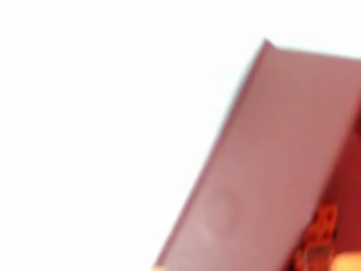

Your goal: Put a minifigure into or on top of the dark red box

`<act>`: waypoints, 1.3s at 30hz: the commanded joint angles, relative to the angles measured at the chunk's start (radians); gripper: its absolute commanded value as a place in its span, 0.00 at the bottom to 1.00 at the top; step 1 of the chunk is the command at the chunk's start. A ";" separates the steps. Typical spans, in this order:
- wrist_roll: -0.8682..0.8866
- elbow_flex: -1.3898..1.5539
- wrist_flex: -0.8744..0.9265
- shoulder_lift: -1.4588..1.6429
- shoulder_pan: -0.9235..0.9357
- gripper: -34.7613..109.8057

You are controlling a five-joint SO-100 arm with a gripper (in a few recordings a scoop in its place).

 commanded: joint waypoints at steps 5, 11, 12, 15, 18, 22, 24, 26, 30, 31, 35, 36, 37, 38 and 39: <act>-0.067 0.212 0.133 0.549 -0.213 0.36; -0.109 0.279 0.173 0.699 -0.411 0.29; -0.104 0.305 0.189 0.759 -0.434 0.26; -0.103 0.376 0.267 0.943 -0.495 0.24; -0.127 0.390 0.298 0.954 -0.534 0.24; -0.187 0.428 0.275 0.953 -0.565 0.24; -0.225 0.448 0.262 0.951 -0.569 0.24; -0.178 0.468 0.281 0.948 -0.568 0.24; -0.222 0.560 0.225 0.951 -0.588 0.24; -0.270 0.588 0.190 0.951 -0.601 0.24; -0.341 0.635 0.173 0.953 -0.652 0.24; -0.347 0.630 0.189 0.953 -0.655 0.24; -0.345 0.623 0.216 0.953 -0.652 0.24; -0.337 0.612 0.252 0.951 -0.647 0.24; -0.331 0.604 0.285 0.951 -0.640 0.24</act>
